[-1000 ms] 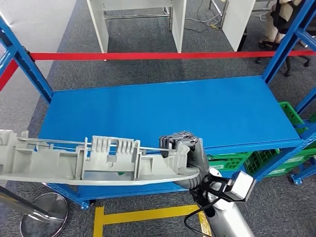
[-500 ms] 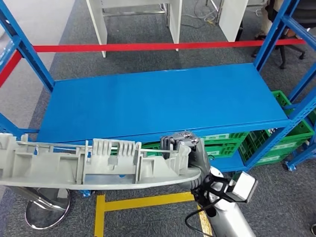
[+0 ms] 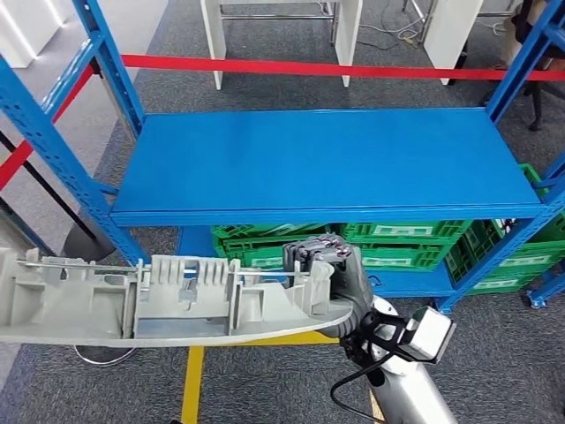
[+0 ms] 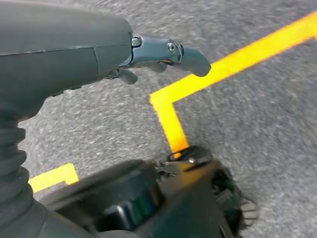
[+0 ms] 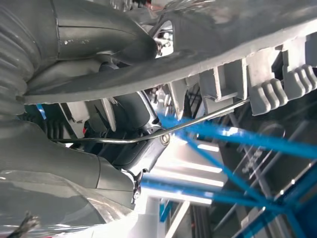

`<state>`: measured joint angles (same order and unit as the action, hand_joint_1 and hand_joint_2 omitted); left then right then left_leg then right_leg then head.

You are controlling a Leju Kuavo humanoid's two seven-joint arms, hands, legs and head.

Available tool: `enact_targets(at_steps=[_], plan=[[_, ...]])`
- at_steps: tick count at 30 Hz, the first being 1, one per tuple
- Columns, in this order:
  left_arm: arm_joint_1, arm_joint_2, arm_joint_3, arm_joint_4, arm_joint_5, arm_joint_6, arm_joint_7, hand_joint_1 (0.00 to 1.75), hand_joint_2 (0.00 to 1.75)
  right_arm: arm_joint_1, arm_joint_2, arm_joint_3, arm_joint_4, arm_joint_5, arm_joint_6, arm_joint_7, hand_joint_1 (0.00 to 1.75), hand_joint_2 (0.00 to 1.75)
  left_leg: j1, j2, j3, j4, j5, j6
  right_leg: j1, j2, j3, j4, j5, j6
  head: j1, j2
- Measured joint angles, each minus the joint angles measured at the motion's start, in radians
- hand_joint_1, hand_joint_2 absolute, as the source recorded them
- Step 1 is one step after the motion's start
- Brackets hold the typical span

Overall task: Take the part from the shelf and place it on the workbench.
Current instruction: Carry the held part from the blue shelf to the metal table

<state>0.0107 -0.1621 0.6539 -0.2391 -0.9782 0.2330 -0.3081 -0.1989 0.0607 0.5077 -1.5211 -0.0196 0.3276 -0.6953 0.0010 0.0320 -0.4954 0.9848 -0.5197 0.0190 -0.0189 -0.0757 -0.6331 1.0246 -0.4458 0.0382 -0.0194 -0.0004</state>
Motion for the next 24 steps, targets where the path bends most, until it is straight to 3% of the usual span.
enact_targets(at_steps=[1,3,4,5,6,7,9,11,12,14,15,16,17,19,20,21,22,24], plan=[[0.001,0.000,0.000,0.000,0.001,0.000,0.000,0.00,1.75,0.000,-0.002,0.000,0.000,0.000,0.000,0.000,1.75,1.75,0.000,-0.006,-0.013,-0.002,0.013,0.009,-0.001,0.020,-0.011,0.024,-0.037,0.003,0.001,0.000],[0.000,-0.001,0.000,0.001,0.002,0.001,0.000,0.00,1.75,0.001,-0.007,0.000,0.000,0.002,0.000,0.000,1.75,1.75,-0.002,-0.020,-0.044,-0.002,0.039,0.021,0.002,0.061,-0.041,0.131,-0.144,0.003,0.004,0.000],[-0.001,-0.002,0.000,0.001,0.002,0.001,0.000,0.00,1.75,0.001,-0.009,0.001,0.000,0.003,0.000,0.000,1.75,1.75,-0.005,-0.029,-0.060,-0.001,0.052,0.024,0.004,0.069,-0.052,0.196,-0.183,-0.001,0.005,0.000],[-0.002,-0.003,0.000,0.001,0.002,0.001,0.000,0.00,1.75,0.001,-0.011,0.001,0.000,0.005,0.000,0.000,1.75,1.75,-0.009,-0.039,-0.077,0.001,0.065,0.025,0.007,0.072,-0.056,0.248,-0.197,-0.005,0.005,0.000],[-0.002,-0.004,0.000,0.001,0.002,0.001,0.000,0.00,1.75,0.002,-0.013,0.002,0.000,0.006,0.000,0.000,1.75,1.75,-0.011,-0.049,-0.093,0.003,0.077,0.025,0.010,0.074,-0.046,0.271,-0.186,-0.010,0.006,0.000],[-0.002,-0.004,0.000,0.001,0.002,0.001,0.000,0.00,1.75,0.002,-0.014,0.002,0.000,0.007,-0.001,0.000,1.75,1.75,-0.014,-0.059,-0.108,0.005,0.089,0.025,0.013,0.076,-0.019,0.258,-0.158,-0.016,0.005,0.000],[-0.003,-0.005,0.000,0.001,0.002,0.002,0.000,0.00,1.75,0.001,-0.016,0.002,0.000,0.008,-0.003,0.000,1.75,1.75,-0.017,-0.081,-0.134,0.009,0.109,0.022,0.018,0.104,0.079,0.137,-0.111,-0.031,0.005,0.000],[-0.005,-0.006,0.000,0.001,0.002,0.002,-0.001,0.00,1.75,0.000,-0.017,0.002,0.000,0.009,-0.004,0.000,1.75,1.75,-0.020,-0.102,-0.152,0.014,0.130,0.016,0.018,0.139,0.176,-0.007,-0.118,-0.038,0.005,0.000],[-0.005,-0.007,0.000,0.001,0.002,0.002,-0.001,0.00,1.75,-0.001,-0.017,0.002,-0.001,0.009,-0.004,0.000,1.75,1.75,-0.020,-0.111,-0.159,0.015,0.142,0.012,0.019,0.145,0.199,-0.046,-0.129,-0.038,0.004,0.000],[-0.004,-0.005,0.000,0.001,0.003,0.002,-0.001,0.00,1.75,-0.002,-0.017,0.001,0.000,0.009,-0.004,0.000,1.75,1.75,-0.019,-0.125,-0.171,0.014,0.160,0.002,0.018,0.126,0.195,-0.061,-0.125,-0.040,0.005,0.000],[-0.003,-0.005,0.000,0.002,0.003,0.002,-0.001,0.00,1.75,-0.002,-0.017,0.001,0.000,0.009,-0.005,0.000,1.75,1.75,-0.020,-0.118,-0.178,0.021,0.149,-0.004,0.017,0.114,0.187,-0.061,-0.116,-0.046,0.005,0.000],[-0.003,-0.004,0.000,0.002,0.006,0.003,-0.001,0.00,1.75,-0.003,-0.017,0.001,-0.001,0.009,-0.005,0.000,1.75,1.75,-0.021,-0.102,-0.187,0.043,0.120,-0.010,0.015,0.099,0.178,-0.061,-0.106,-0.053,0.003,0.000],[-0.004,-0.004,0.000,0.002,0.010,0.004,-0.001,0.00,1.75,-0.003,-0.018,0.001,-0.001,0.009,-0.005,0.000,1.75,1.75,-0.019,-0.080,-0.199,0.086,0.073,-0.015,0.013,0.085,0.168,-0.061,-0.095,-0.058,0.002,0.000],[-0.006,-0.005,0.003,0.003,0.029,0.009,-0.003,0.00,1.75,-0.003,-0.019,0.001,-0.002,0.009,-0.007,0.000,1.75,1.75,-0.009,-0.051,-0.225,0.219,-0.024,-0.028,0.015,0.057,0.146,-0.056,-0.077,-0.062,-0.002,0.000],[-0.007,-0.005,0.006,0.003,0.042,0.013,-0.006,0.00,1.75,-0.002,-0.019,0.001,-0.002,0.010,-0.009,0.000,1.75,1.75,-0.003,-0.047,-0.231,0.279,-0.046,-0.033,0.016,0.043,0.131,-0.051,-0.069,-0.061,-0.002,0.000],[-0.007,-0.005,0.010,0.002,0.058,0.018,-0.010,0.00,1.75,-0.002,-0.020,0.001,-0.002,0.011,-0.011,0.000,1.75,1.75,0.002,-0.044,-0.225,0.313,-0.045,-0.038,0.016,0.028,0.115,-0.044,-0.063,-0.060,-0.002,0.000],[-0.005,-0.005,0.016,0.002,0.073,0.025,-0.014,0.00,1.75,-0.001,-0.021,0.001,-0.003,0.013,-0.014,0.000,1.75,1.75,0.007,-0.041,-0.205,0.314,-0.026,-0.042,0.016,0.014,0.098,-0.036,-0.058,-0.058,-0.002,0.000],[-0.001,-0.005,0.035,-0.005,0.108,0.037,-0.025,0.00,1.75,-0.001,-0.022,0.001,-0.005,0.015,-0.016,0.000,1.75,1.75,0.014,-0.018,-0.118,0.214,0.016,-0.047,0.016,-0.008,0.070,-0.019,-0.049,-0.052,-0.002,0.000]])
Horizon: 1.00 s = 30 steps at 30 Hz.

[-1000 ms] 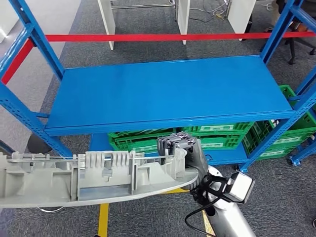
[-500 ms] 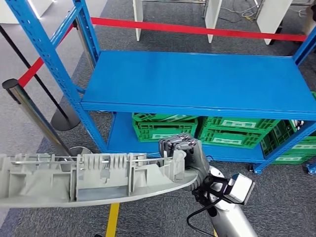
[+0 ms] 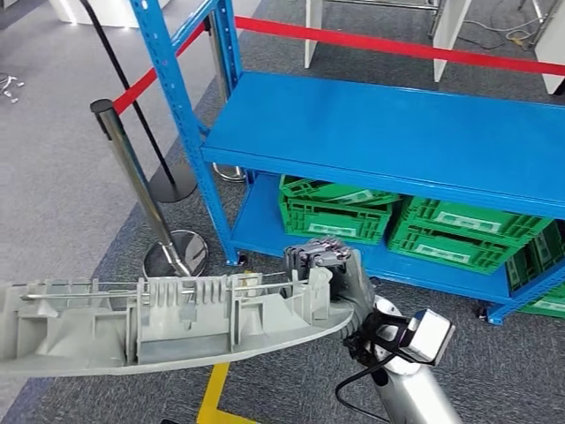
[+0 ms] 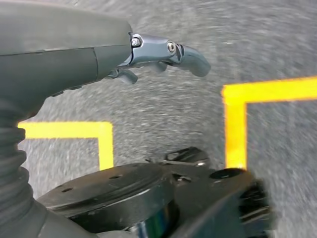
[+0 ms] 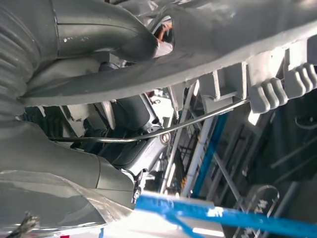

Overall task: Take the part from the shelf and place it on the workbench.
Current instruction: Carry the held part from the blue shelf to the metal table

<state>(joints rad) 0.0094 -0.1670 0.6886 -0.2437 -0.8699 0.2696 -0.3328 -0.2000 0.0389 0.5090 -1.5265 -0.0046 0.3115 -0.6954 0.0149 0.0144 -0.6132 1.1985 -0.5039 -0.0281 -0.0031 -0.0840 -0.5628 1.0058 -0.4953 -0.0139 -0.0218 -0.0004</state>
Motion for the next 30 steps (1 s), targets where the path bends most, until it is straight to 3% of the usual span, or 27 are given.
enact_targets(at_steps=[2,3,5,7,9,11,12,13,14,16,17,19,21,22,23,25,27,28,30], plan=[[0.002,0.005,0.026,-0.018,0.037,0.003,-0.007,0.00,1.75,0.000,-0.001,0.000,-0.006,0.001,0.003,0.000,1.75,1.75,-0.005,0.036,0.090,-0.137,-0.007,0.005,0.002,-0.020,-0.018,0.012,0.009,0.010,0.000,0.000],[0.002,0.008,0.041,-0.029,0.055,0.002,-0.008,0.00,1.75,-0.001,-0.002,0.001,-0.008,0.001,0.004,0.000,1.75,1.75,-0.010,0.046,0.111,-0.179,-0.017,0.011,0.003,-0.030,-0.023,0.014,0.016,0.016,0.000,0.000],[0.005,0.014,0.077,-0.051,0.092,-0.007,-0.011,0.00,1.75,-0.003,-0.003,0.005,-0.011,0.002,0.006,0.000,1.75,1.75,-0.017,0.036,0.109,-0.203,-0.015,0.029,0.001,-0.046,-0.029,0.012,0.028,0.029,0.000,0.000],[0.012,0.015,0.121,-0.079,0.126,-0.018,-0.015,0.00,1.75,-0.004,-0.004,0.011,-0.014,0.003,0.005,0.000,1.75,1.75,-0.017,0.020,0.094,-0.212,0.005,0.047,-0.004,-0.008,-0.044,0.030,0.003,0.041,0.001,0.000],[0.016,0.006,0.165,-0.115,0.151,-0.028,-0.013,0.00,1.75,-0.003,-0.007,0.016,-0.015,0.004,0.005,0.000,1.75,1.75,-0.017,0.003,0.072,-0.216,0.026,0.061,-0.007,0.057,-0.079,0.120,-0.075,0.046,0.002,0.000],[0.017,-0.014,0.205,-0.152,0.166,-0.037,-0.001,0.00,1.75,0.001,-0.013,0.023,-0.015,0.007,0.005,0.000,1.75,1.75,-0.023,-0.020,0.047,-0.214,0.045,0.068,-0.006,0.080,-0.116,0.245,-0.141,0.044,0.002,0.000],[0.018,-0.026,0.224,-0.168,0.171,-0.041,0.007,0.00,1.75,0.003,-0.016,0.027,-0.015,0.009,0.005,0.000,1.75,1.75,-0.026,-0.032,0.035,-0.214,0.055,0.069,-0.006,0.082,-0.121,0.279,-0.146,0.042,0.002,0.000],[0.021,-0.039,0.242,-0.183,0.175,-0.043,0.015,0.00,1.75,0.005,-0.018,0.032,-0.015,0.011,0.004,0.000,1.75,1.75,-0.028,-0.045,0.024,-0.212,0.063,0.069,-0.005,0.084,-0.108,0.277,-0.132,0.039,0.002,0.000],[0.023,-0.052,0.259,-0.196,0.177,-0.046,0.021,0.00,1.75,0.006,-0.019,0.037,-0.015,0.014,0.004,0.000,1.75,1.75,-0.029,-0.058,0.014,-0.211,0.071,0.067,-0.004,0.088,-0.074,0.235,-0.105,0.035,0.002,0.000],[0.025,-0.073,0.289,-0.218,0.182,-0.052,0.027,0.00,1.75,0.005,-0.021,0.047,-0.015,0.019,0.000,0.000,1.75,1.75,-0.029,-0.082,-0.001,-0.207,0.084,0.062,-0.005,0.126,0.026,0.086,-0.063,0.026,0.002,0.000],[0.025,-0.081,0.303,-0.228,0.185,-0.054,0.028,0.00,1.75,0.003,-0.022,0.051,-0.015,0.021,-0.002,0.000,1.75,1.75,-0.029,-0.093,-0.007,-0.204,0.090,0.058,-0.006,0.147,0.064,0.025,-0.056,0.024,0.002,0.000],[0.023,-0.094,0.327,-0.245,0.193,-0.048,0.031,0.00,1.75,0.003,-0.023,0.060,-0.016,0.023,-0.004,0.000,1.75,1.75,-0.029,-0.113,-0.019,-0.201,0.104,0.048,-0.006,0.165,0.092,-0.022,-0.061,0.023,0.001,0.000],[0.024,-0.104,0.351,-0.261,0.198,-0.035,0.036,0.00,1.75,0.002,-0.024,0.068,-0.016,0.024,-0.007,0.000,1.75,1.75,-0.030,-0.127,-0.027,-0.197,0.112,0.038,-0.009,0.141,0.087,-0.026,-0.055,0.016,0.002,0.000],[0.025,-0.107,0.363,-0.271,0.197,-0.027,0.038,0.00,1.75,0.001,-0.025,0.073,-0.016,0.024,-0.008,0.001,1.75,1.75,-0.031,-0.114,-0.036,-0.184,0.100,0.032,-0.011,0.127,0.086,-0.027,-0.050,0.010,-0.002,0.000],[0.026,-0.110,0.374,-0.280,0.195,-0.021,0.041,0.00,1.75,0.001,-0.025,0.077,-0.016,0.025,-0.009,0.001,1.75,1.75,-0.032,-0.092,-0.050,-0.151,0.076,0.026,-0.013,0.113,0.084,-0.028,-0.046,0.005,-0.007,0.000],[0.026,-0.115,0.390,-0.297,0.180,-0.012,0.047,0.00,1.75,0.002,-0.026,0.082,-0.015,0.024,-0.013,0.001,1.75,1.75,-0.027,-0.042,-0.100,-0.024,-0.001,0.011,-0.012,0.082,0.079,-0.027,-0.042,-0.002,-0.017,0.000],[0.027,-0.117,0.400,-0.308,0.156,-0.008,0.055,0.00,1.75,0.004,-0.030,0.086,-0.015,0.024,-0.016,0.001,1.75,1.75,-0.017,-0.027,-0.136,0.088,-0.044,0.001,-0.011,0.049,0.074,-0.025,-0.042,-0.002,-0.019,0.000],[0.028,-0.118,0.403,-0.312,0.144,-0.006,0.059,0.00,1.75,0.005,-0.031,0.088,-0.015,0.024,-0.017,0.001,1.75,1.75,-0.013,-0.024,-0.129,0.094,-0.038,-0.002,-0.010,0.034,0.073,-0.025,-0.042,-0.002,-0.019,0.000],[0.029,-0.119,0.410,-0.319,0.126,-0.002,0.064,0.00,1.75,0.004,-0.032,0.089,-0.015,0.023,-0.017,0.001,1.75,1.75,-0.010,-0.009,-0.059,-0.013,0.018,-0.001,-0.010,0.008,0.075,-0.024,-0.044,0.000,-0.020,0.000]])
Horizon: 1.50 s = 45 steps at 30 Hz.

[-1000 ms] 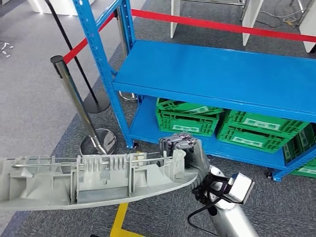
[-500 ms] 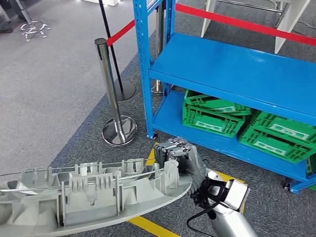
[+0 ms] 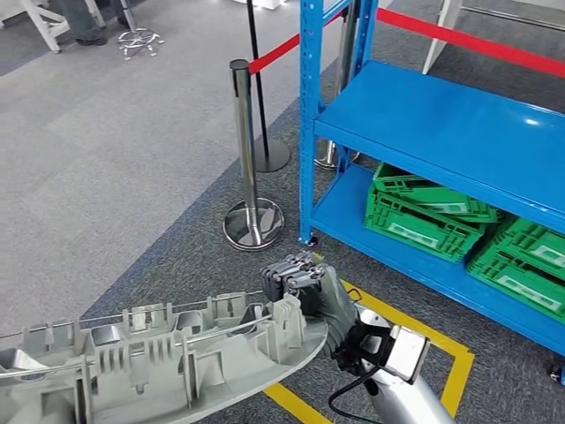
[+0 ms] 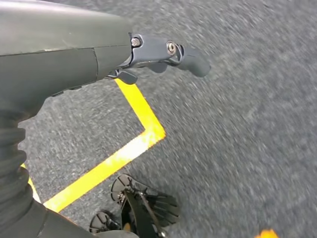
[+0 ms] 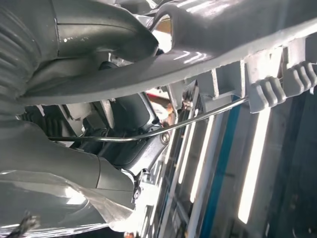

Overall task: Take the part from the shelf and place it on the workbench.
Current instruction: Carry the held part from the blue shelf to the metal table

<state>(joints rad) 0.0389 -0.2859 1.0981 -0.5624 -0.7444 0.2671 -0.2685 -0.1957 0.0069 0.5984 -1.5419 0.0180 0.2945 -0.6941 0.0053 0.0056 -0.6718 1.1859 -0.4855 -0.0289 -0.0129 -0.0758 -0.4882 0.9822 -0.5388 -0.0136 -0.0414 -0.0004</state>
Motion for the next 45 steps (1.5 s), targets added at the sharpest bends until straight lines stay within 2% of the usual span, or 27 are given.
enact_targets(at_steps=[2,3,4,6,8,10,12,13,15,16,17,19,21,22,25,27,28,29,32,34,36,37,39,40,42,44,45], plan=[[0.001,0.001,0.007,-0.004,-0.018,0.000,0.005,0.00,1.75,-0.002,0.000,0.000,0.000,-0.001,0.000,0.000,1.75,1.75,-0.009,0.040,0.077,-0.134,0.035,0.013,0.002,-0.020,0.000,0.000,-0.002,0.006,0.000,0.000],[0.002,0.001,0.009,-0.006,-0.029,-0.002,0.007,0.00,1.75,-0.003,0.000,0.000,0.000,-0.001,0.000,0.000,1.75,1.75,-0.016,0.055,0.094,-0.170,0.038,0.021,0.004,-0.029,0.000,0.000,-0.002,0.010,-0.001,0.000],[0.003,0.002,0.011,-0.007,-0.041,-0.005,0.008,0.00,1.75,-0.004,0.000,0.001,0.000,-0.001,0.000,0.000,1.75,1.75,-0.022,0.061,0.099,-0.185,0.033,0.029,0.004,-0.037,-0.002,-0.001,-0.002,0.015,-0.002,0.000],[0.006,0.002,0.015,-0.009,-0.066,-0.004,0.009,0.00,1.75,-0.007,0.000,0.001,0.000,-0.001,0.000,0.000,1.75,1.75,-0.023,0.046,0.096,-0.198,0.038,0.043,0.003,-0.046,-0.002,-0.001,-0.006,0.027,-0.003,0.000],[0.007,-0.001,0.018,-0.011,-0.088,0.007,0.011,0.00,1.75,-0.011,0.000,0.002,0.000,-0.001,0.001,0.000,1.75,1.75,-0.017,0.026,0.099,-0.212,0.046,0.057,0.001,0.001,-0.022,0.037,-0.036,0.036,-0.001,0.000],[0.006,-0.003,0.019,-0.012,-0.104,0.019,0.015,0.00,1.75,-0.010,-0.002,0.003,0.000,-0.002,0.002,0.000,1.75,1.75,-0.014,0.005,0.100,-0.217,0.050,0.065,0.000,0.061,-0.082,0.160,-0.094,0.039,0.003,0.000],[0.005,-0.004,0.020,-0.013,-0.112,0.025,0.018,0.00,1.75,-0.005,-0.005,0.003,0.001,-0.003,0.002,0.000,1.75,1.75,-0.014,-0.020,0.098,-0.215,0.050,0.066,0.000,0.076,-0.148,0.283,-0.128,0.042,0.004,0.000],[0.005,-0.004,0.020,-0.013,-0.113,0.026,0.019,0.00,1.75,-0.004,-0.007,0.003,0.001,-0.002,0.002,0.000,1.75,1.75,-0.013,-0.034,0.098,-0.213,0.050,0.066,0.000,0.076,-0.160,0.297,-0.117,0.044,0.004,0.000],[0.005,-0.004,0.023,-0.013,-0.116,0.028,0.021,0.00,1.75,-0.004,-0.009,0.004,0.001,-0.002,0.002,0.001,1.75,1.75,-0.009,-0.062,0.097,-0.202,0.047,0.061,-0.004,0.085,-0.127,0.208,-0.044,0.047,0.005,0.000],[0.005,-0.004,0.025,-0.013,-0.118,0.031,0.023,0.00,1.75,-0.004,-0.009,0.004,0.001,-0.002,0.002,0.001,1.75,1.75,-0.008,-0.075,0.095,-0.194,0.044,0.056,-0.008,0.105,-0.099,0.143,-0.013,0.050,0.005,0.000],[0.004,-0.004,0.027,-0.013,-0.123,0.035,0.025,0.00,1.75,-0.004,-0.009,0.004,0.001,-0.001,0.002,0.000,1.75,1.75,-0.007,-0.088,0.088,-0.182,0.040,0.051,-0.012,0.128,-0.073,0.087,0.006,0.050,0.005,0.000],[0.004,-0.005,0.032,-0.014,-0.138,0.046,0.031,0.00,1.75,-0.002,-0.009,0.005,0.000,0.000,0.002,0.000,1.75,1.75,-0.006,-0.109,0.070,-0.166,0.041,0.038,-0.014,0.156,-0.055,0.048,0.006,0.044,0.005,0.000],[0.008,-0.005,0.036,-0.015,-0.163,0.053,0.039,0.00,1.75,0.002,-0.009,0.005,-0.001,0.003,0.000,0.000,1.75,1.75,-0.003,-0.127,0.056,-0.162,0.046,0.029,-0.013,0.137,-0.057,0.049,0.009,0.032,0.005,0.000],[0.011,-0.006,0.037,-0.017,-0.180,0.054,0.043,0.00,1.75,0.003,-0.009,0.005,-0.002,0.005,-0.002,0.000,1.75,1.75,-0.003,-0.119,0.051,-0.155,0.043,0.024,-0.014,0.126,-0.057,0.049,0.012,0.025,0.002,0.000],[0.017,-0.008,0.038,-0.036,-0.242,0.037,0.057,0.00,1.75,0.010,-0.010,0.006,-0.010,0.009,-0.013,-0.001,1.75,1.75,-0.004,-0.042,-0.008,-0.023,-0.032,0.012,-0.012,0.084,-0.055,0.046,0.014,0.010,-0.011,0.000],[0.022,-0.009,0.038,-0.054,-0.266,0.020,0.067,0.00,1.75,0.016,-0.011,0.005,-0.013,0.011,-0.019,-0.001,1.75,1.75,0.001,-0.018,-0.064,0.106,-0.085,0.006,-0.007,0.053,-0.055,0.046,0.012,0.007,-0.014,0.000],[0.025,-0.010,0.039,-0.061,-0.269,0.016,0.069,0.00,1.75,0.019,-0.012,0.005,-0.013,0.012,-0.020,-0.001,1.75,1.75,0.002,-0.016,-0.073,0.131,-0.088,0.006,-0.006,0.040,-0.055,0.046,0.011,0.007,-0.014,0.000],[0.028,-0.011,0.039,-0.067,-0.271,0.014,0.070,0.00,1.75,0.020,-0.012,0.005,-0.014,0.013,-0.021,-0.001,1.75,1.75,0.003,-0.014,-0.063,0.116,-0.071,0.007,-0.006,0.027,-0.055,0.046,0.011,0.007,-0.014,0.000],[0.034,-0.013,0.041,-0.083,-0.273,0.012,0.074,0.00,1.75,0.021,-0.013,0.005,-0.022,0.014,-0.022,-0.001,1.75,1.75,-0.005,0.027,0.040,-0.079,0.012,0.018,-0.002,-0.005,-0.051,0.046,0.006,0.012,-0.014,0.000],[0.035,-0.014,0.043,-0.094,-0.271,0.009,0.086,0.00,1.75,0.021,-0.013,0.005,-0.027,0.015,-0.024,-0.002,1.75,1.75,-0.015,0.054,0.073,-0.152,0.024,0.026,0.002,-0.022,-0.051,0.045,0.003,0.020,-0.014,0.000],[0.040,-0.015,0.053,-0.106,-0.269,0.006,0.110,0.00,1.75,0.023,-0.013,0.004,-0.029,0.019,-0.030,-0.002,1.75,1.75,-0.019,0.040,0.071,-0.160,0.024,0.036,0.002,-0.039,-0.050,0.042,0.000,0.031,-0.013,0.000],[0.044,-0.016,0.058,-0.111,-0.268,0.006,0.122,0.00,1.75,0.025,-0.014,0.004,-0.031,0.022,-0.032,-0.002,1.75,1.75,-0.018,0.030,0.073,-0.166,0.027,0.042,0.001,-0.033,-0.050,0.044,-0.005,0.036,-0.013,0.000],[0.049,-0.019,0.063,-0.118,-0.270,0.007,0.139,0.00,1.75,0.028,-0.016,0.003,-0.036,0.026,-0.037,-0.002,1.75,1.75,-0.013,0.012,0.078,-0.176,0.033,0.055,-0.002,0.014,-0.073,0.094,-0.040,0.042,-0.010,0.000],[0.050,-0.020,0.063,-0.120,-0.272,0.008,0.143,0.00,1.75,0.030,-0.018,0.002,-0.037,0.027,-0.038,-0.002,1.75,1.75,-0.013,0.002,0.078,-0.177,0.035,0.059,-0.002,0.044,-0.099,0.149,-0.068,0.042,-0.008,0.000],[0.051,-0.021,0.061,-0.121,-0.275,0.009,0.149,0.00,1.75,0.040,-0.023,0.000,-0.039,0.029,-0.040,-0.003,1.75,1.75,-0.014,-0.022,0.078,-0.176,0.035,0.064,0.000,0.071,-0.167,0.277,-0.114,0.041,-0.004,0.000],[0.052,-0.022,0.058,-0.121,-0.278,0.009,0.152,0.00,1.75,0.049,-0.028,-0.002,-0.039,0.030,-0.041,-0.002,1.75,1.75,-0.016,-0.050,0.078,-0.174,0.035,0.065,0.002,0.076,-0.198,0.312,-0.100,0.039,-0.004,0.000],[0.053,-0.022,0.054,-0.121,-0.280,0.009,0.152,0.00,1.75,0.051,-0.030,-0.003,-0.039,0.031,-0.041,-0.002,1.75,1.75,-0.016,-0.063,0.078,-0.172,0.035,0.065,0.002,0.079,-0.186,0.276,-0.069,0.037,-0.004,0.000]])
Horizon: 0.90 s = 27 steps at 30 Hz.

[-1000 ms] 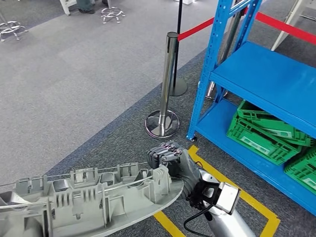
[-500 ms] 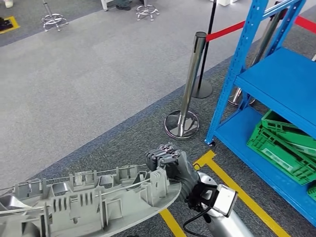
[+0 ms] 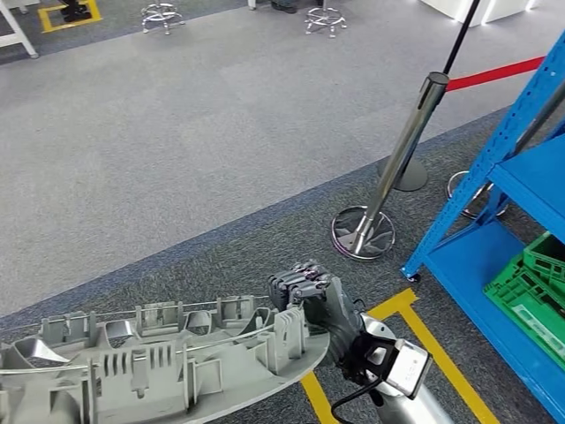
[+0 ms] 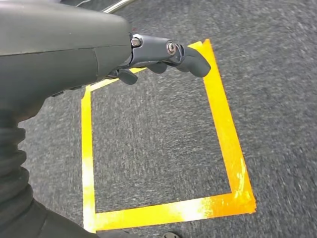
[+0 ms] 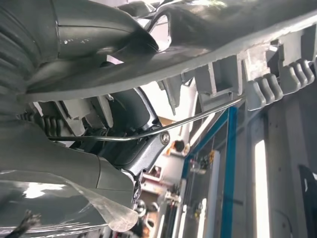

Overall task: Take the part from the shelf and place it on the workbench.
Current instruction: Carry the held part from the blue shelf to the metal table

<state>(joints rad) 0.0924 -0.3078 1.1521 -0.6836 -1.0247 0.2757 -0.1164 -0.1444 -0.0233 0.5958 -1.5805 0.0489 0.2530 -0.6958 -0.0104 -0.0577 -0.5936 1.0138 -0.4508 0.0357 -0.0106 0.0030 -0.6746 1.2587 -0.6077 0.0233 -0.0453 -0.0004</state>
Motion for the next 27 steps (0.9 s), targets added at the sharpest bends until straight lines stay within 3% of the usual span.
enact_targets(at_steps=[1,3,5,7,8,10,11,13,14,15,16,18,20,22,24,26,27], plan=[[0.001,0.000,-0.006,0.000,-0.003,-0.003,-0.001,0.00,1.75,0.001,-0.001,0.000,0.000,0.000,0.000,0.000,1.75,1.75,0.000,-0.013,0.000,0.003,-0.001,-0.001,0.000,0.009,0.025,-0.060,0.039,-0.002,0.000,0.000],[0.003,0.000,-0.022,0.000,-0.011,-0.018,-0.004,0.00,1.75,0.001,-0.002,-0.002,-0.002,0.000,0.003,0.000,1.75,1.75,0.000,-0.037,-0.005,0.011,-0.004,-0.007,-0.005,0.054,0.077,-0.175,0.087,-0.005,-0.001,0.000],[0.007,0.001,-0.038,-0.002,-0.019,-0.033,-0.008,0.00,1.75,0.001,-0.002,-0.004,-0.004,0.000,0.007,0.000,1.75,1.75,0.001,-0.055,-0.015,0.018,-0.003,-0.017,-0.007,0.078,0.098,-0.217,0.094,-0.008,-0.001,0.000],[0.013,0.002,-0.048,-0.005,-0.027,-0.040,-0.009,0.00,1.75,0.001,-0.002,-0.006,-0.005,0.001,0.009,0.000,1.75,1.75,0.005,-0.069,-0.021,0.019,0.000,-0.026,-0.006,0.058,0.102,-0.221,0.100,-0.015,-0.001,0.000],[0.016,0.002,-0.052,-0.007,-0.030,-0.044,-0.008,0.00,1.75,0.001,-0.002,-0.008,-0.006,0.001,0.009,0.000,1.75,1.75,0.005,-0.058,-0.026,0.029,-0.006,-0.031,-0.006,0.046,0.105,-0.224,0.102,-0.019,-0.003,0.000],[0.019,0.002,-0.060,-0.009,-0.032,-0.049,-0.004,0.00,1.75,0.001,-0.002,-0.011,-0.008,0.000,0.010,0.000,1.75,1.75,0.004,-0.008,-0.057,0.099,-0.049,-0.041,-0.008,0.018,0.110,-0.229,0.103,-0.028,-0.007,0.000],[0.019,0.002,-0.065,-0.010,-0.031,-0.050,-0.002,0.00,1.75,0.001,-0.002,-0.013,-0.010,0.000,0.010,-0.001,1.75,1.75,0.005,0.020,-0.086,0.162,-0.081,-0.046,-0.006,0.003,0.112,-0.230,0.101,-0.031,-0.009,0.000],[0.019,0.002,-0.072,-0.011,-0.031,-0.050,-0.004,0.00,1.75,0.004,-0.002,-0.017,-0.010,0.000,0.011,-0.001,1.75,1.75,0.011,0.042,-0.140,0.276,-0.125,-0.053,-0.003,-0.028,0.112,-0.230,0.098,-0.034,-0.009,0.000],[0.019,0.002,-0.073,-0.011,-0.031,-0.049,-0.007,0.00,1.75,0.005,-0.002,-0.018,-0.010,0.000,0.011,-0.001,1.75,1.75,0.014,0.046,-0.147,0.294,-0.124,-0.054,-0.002,-0.043,0.113,-0.230,0.097,-0.034,-0.009,0.000],[0.019,0.002,-0.074,-0.011,-0.031,-0.048,-0.011,0.00,1.75,0.005,-0.002,-0.018,-0.010,0.000,0.011,-0.001,1.75,1.75,0.016,0.050,-0.134,0.271,-0.105,-0.054,-0.002,-0.056,0.114,-0.229,0.096,-0.033,-0.010,0.000],[0.020,0.002,-0.075,-0.011,-0.031,-0.048,-0.015,0.00,1.75,0.006,-0.002,-0.019,-0.011,0.000,0.011,-0.001,1.75,1.75,0.017,0.058,-0.103,0.214,-0.072,-0.052,-0.002,-0.068,0.116,-0.229,0.094,-0.031,-0.010,0.000],[0.019,0.002,-0.076,-0.011,-0.037,-0.046,-0.024,0.00,1.75,0.005,-0.002,-0.020,-0.014,0.000,0.012,-0.001,1.75,1.75,0.011,0.102,-0.031,0.079,-0.024,-0.045,0.001,-0.090,0.121,-0.229,0.089,-0.025,-0.009,0.000],[0.019,0.002,-0.076,-0.011,-0.050,-0.043,-0.033,0.00,1.75,0.004,-0.002,-0.023,-0.016,0.001,0.014,-0.001,1.75,1.75,0.001,0.127,-0.003,0.020,-0.016,-0.035,0.004,-0.108,0.124,-0.230,0.085,-0.016,-0.009,0.000],[0.020,0.002,-0.076,-0.011,-0.066,-0.041,-0.040,0.00,1.75,0.004,-0.002,-0.025,-0.017,0.003,0.016,-0.001,1.75,1.75,-0.003,0.107,-0.004,0.014,-0.014,-0.023,0.002,-0.122,0.128,-0.233,0.081,-0.005,-0.009,0.000],[0.020,0.002,-0.074,-0.011,-0.079,-0.039,-0.047,0.00,1.75,0.004,-0.002,-0.027,-0.019,0.004,0.017,0.000,1.75,1.75,0.001,0.086,0.002,0.004,-0.009,-0.010,-0.002,-0.088,0.121,-0.210,0.061,0.005,-0.006,0.000],[0.018,0.001,-0.074,-0.011,-0.086,-0.037,-0.052,0.00,1.75,0.004,-0.002,-0.029,-0.021,0.004,0.017,-0.001,1.75,1.75,0.003,0.066,0.007,-0.002,-0.005,0.001,-0.003,-0.028,0.073,-0.109,0.009,0.007,0.000,0.000],[0.018,0.001,-0.074,-0.011,-0.087,-0.037,-0.053,0.00,1.75,0.005,-0.002,-0.030,-0.021,0.004,0.017,-0.001,1.75,1.75,0.003,0.055,0.007,-0.002,-0.006,0.004,-0.002,-0.013,0.036,-0.039,-0.020,0.007,0.002,0.000]])
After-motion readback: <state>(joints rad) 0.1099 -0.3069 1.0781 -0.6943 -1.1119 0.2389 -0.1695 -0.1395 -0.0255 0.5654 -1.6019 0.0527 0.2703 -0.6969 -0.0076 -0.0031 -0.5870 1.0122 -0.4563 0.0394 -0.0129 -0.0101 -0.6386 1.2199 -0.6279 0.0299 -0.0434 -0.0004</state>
